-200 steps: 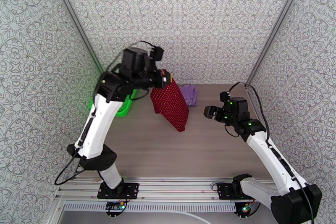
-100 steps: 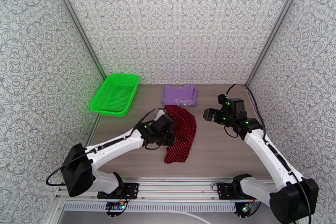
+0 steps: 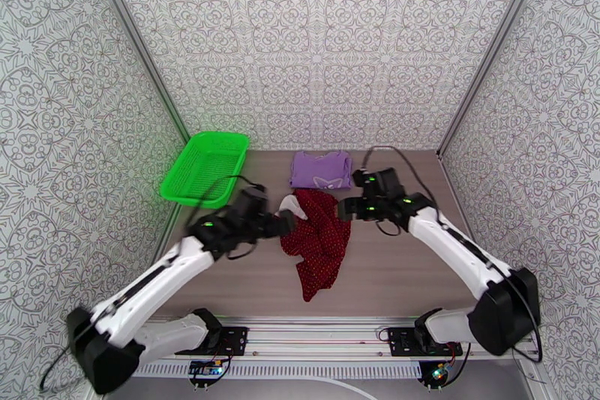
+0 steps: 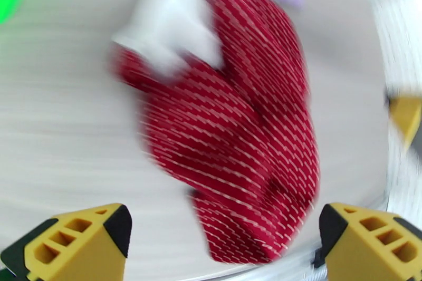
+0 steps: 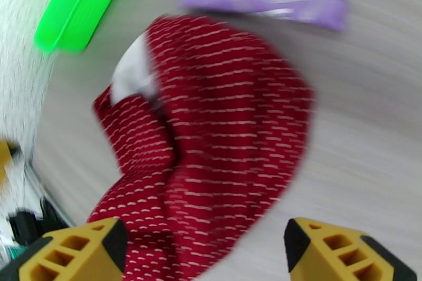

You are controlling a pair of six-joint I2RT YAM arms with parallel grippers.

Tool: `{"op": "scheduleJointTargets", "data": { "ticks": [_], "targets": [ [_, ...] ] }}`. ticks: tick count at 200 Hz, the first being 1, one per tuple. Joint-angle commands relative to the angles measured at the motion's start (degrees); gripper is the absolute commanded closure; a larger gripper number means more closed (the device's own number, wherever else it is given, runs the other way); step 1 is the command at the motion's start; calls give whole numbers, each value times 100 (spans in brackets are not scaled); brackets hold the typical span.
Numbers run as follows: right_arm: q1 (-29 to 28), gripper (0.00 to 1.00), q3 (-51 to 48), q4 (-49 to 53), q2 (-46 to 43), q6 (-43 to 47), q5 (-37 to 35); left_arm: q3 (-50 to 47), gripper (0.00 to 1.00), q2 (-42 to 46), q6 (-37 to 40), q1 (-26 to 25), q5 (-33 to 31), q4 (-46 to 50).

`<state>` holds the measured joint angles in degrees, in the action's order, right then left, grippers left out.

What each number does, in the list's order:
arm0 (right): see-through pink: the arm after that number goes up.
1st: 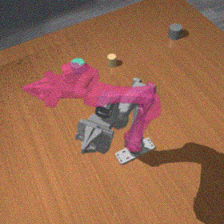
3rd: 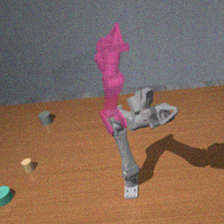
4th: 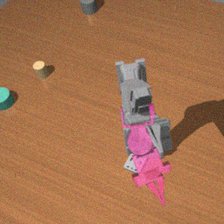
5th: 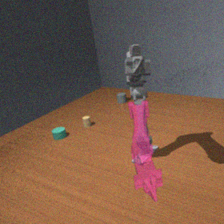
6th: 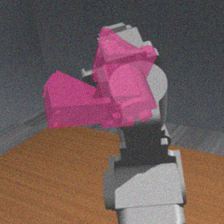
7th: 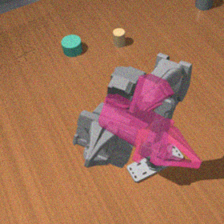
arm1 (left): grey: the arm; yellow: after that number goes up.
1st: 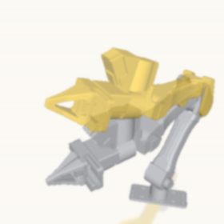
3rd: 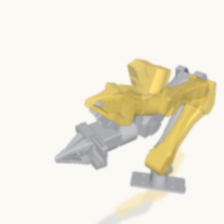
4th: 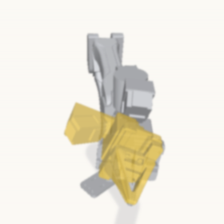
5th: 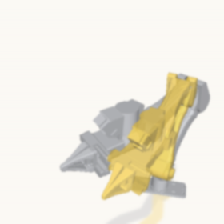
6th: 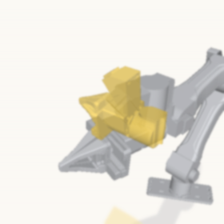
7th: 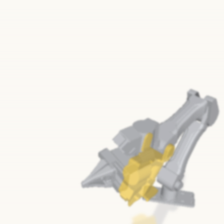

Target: Fold and stack the mixed laundry pile

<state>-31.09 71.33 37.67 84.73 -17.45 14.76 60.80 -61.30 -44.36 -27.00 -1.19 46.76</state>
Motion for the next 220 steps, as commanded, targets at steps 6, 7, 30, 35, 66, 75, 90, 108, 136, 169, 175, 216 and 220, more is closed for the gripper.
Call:
{"op": "scheduleJointTargets", "data": {
  "ticks": [6,7,30,35,66,75,90,108,136,169,175,216,220],
  "targets": [
    [-795,28,1049,687,963,924,-446,-313,1,488,433,1010,363,739],
    [-821,28,1089,710,1004,979,-460,-322,0,510,444,1046,382,743],
    [-1269,28,1828,963,1760,2186,-684,-566,0,804,699,1759,875,784],
    [-1306,28,1963,988,1938,2414,-663,-629,1,851,744,1887,975,774],
    [-1314,27,2973,1204,2958,3240,-407,-938,1,932,889,2344,1475,614],
    [-1323,27,3264,1290,3223,3353,-327,-996,1,923,907,2383,1505,557],
    [-1362,26,3721,1418,3600,3491,-128,-1059,1,865,933,2427,1690,471],
    [-1475,24,4148,1554,4001,3653,-88,-1093,1,768,973,2472,1786,383],
    [-1554,23,4617,1733,4511,3705,-88,-1072,1,639,1017,2507,1893,291],
    [-1569,25,4823,1808,4848,3688,38,-1043,1,550,1043,2519,1981,215],
    [-1573,27,4844,1830,4887,3688,72,-1035,1,534,1041,2516,1989,204],
    [-1575,100,4650,1797,4709,3504,-37,-1078,0,440,1067,2524,2095,32],
    [-1570,100,4562,1769,4607,3500,-70,-1088,0,412,1076,2516,2119,6]
  ]
}}
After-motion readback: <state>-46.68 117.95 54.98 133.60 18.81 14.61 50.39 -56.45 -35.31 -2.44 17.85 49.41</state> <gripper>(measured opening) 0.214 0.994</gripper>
